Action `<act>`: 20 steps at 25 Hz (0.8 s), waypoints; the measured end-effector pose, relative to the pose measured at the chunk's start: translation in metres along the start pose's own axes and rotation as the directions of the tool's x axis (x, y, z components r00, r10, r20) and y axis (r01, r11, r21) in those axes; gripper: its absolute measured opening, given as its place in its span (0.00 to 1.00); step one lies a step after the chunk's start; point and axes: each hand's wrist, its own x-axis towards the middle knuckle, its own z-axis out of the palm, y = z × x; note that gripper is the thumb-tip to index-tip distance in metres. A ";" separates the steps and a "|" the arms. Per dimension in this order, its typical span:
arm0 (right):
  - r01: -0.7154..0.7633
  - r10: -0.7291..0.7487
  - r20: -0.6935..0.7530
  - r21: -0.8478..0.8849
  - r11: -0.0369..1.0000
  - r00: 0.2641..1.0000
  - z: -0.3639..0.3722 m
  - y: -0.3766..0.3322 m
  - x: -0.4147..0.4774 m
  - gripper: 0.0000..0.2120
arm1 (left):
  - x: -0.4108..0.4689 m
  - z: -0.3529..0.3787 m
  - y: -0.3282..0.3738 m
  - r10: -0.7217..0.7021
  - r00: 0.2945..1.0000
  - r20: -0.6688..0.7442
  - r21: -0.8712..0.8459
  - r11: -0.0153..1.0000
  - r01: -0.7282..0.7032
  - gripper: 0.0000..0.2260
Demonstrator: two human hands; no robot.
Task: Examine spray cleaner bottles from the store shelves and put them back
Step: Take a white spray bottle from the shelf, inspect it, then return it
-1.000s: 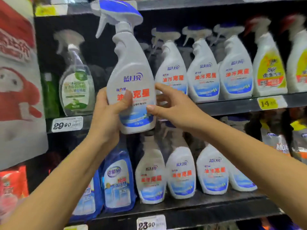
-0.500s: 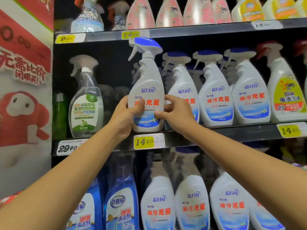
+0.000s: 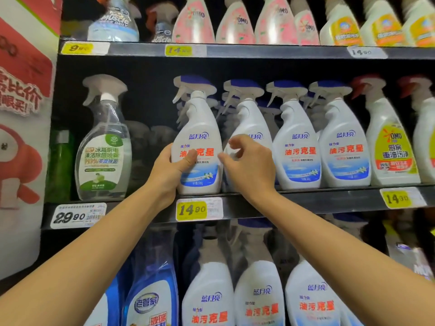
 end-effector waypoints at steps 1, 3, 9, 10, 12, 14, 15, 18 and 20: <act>0.002 -0.004 -0.064 -0.033 0.999 0.998 -0.006 0.006 0.010 0.21 | 0.002 0.001 -0.002 0.002 1.000 -0.010 0.013 1.000 -0.002 0.19; -0.023 0.004 -0.090 -0.208 0.978 0.996 -0.020 0.023 0.031 0.30 | 0.006 0.004 -0.005 0.015 0.999 -0.040 0.066 0.998 -0.012 0.19; -0.076 0.117 0.099 -0.350 0.934 0.988 -0.022 0.036 0.050 0.29 | 0.008 0.011 -0.009 0.102 0.988 -0.118 0.237 0.969 -0.072 0.21; -0.087 0.115 0.079 -0.296 0.951 0.990 -0.024 0.034 0.051 0.29 | 0.008 0.010 -0.009 0.110 0.987 -0.117 0.243 0.967 -0.079 0.21; -0.077 0.084 0.046 -0.130 0.988 0.995 -0.027 0.032 0.051 0.31 | 0.009 0.009 -0.010 0.106 0.989 -0.108 0.215 0.973 -0.080 0.21; -0.056 0.055 0.018 0.041 0.998 0.998 -0.027 0.030 0.047 0.33 | 0.008 0.008 -0.011 0.116 0.987 -0.110 0.216 0.972 -0.090 0.21; -0.061 0.060 0.012 0.094 0.994 0.998 -0.027 0.030 0.045 0.33 | 0.007 0.008 -0.011 0.126 0.986 -0.109 0.230 0.968 -0.099 0.21; -0.145 0.134 0.070 0.199 0.969 0.989 -0.022 0.034 0.040 0.33 | 0.004 0.008 -0.011 0.153 0.981 -0.116 0.271 0.956 -0.117 0.21; -0.152 0.136 0.089 0.221 0.963 0.987 -0.017 0.040 0.033 0.33 | 0.001 0.008 -0.011 0.168 0.977 -0.132 0.316 0.941 -0.119 0.23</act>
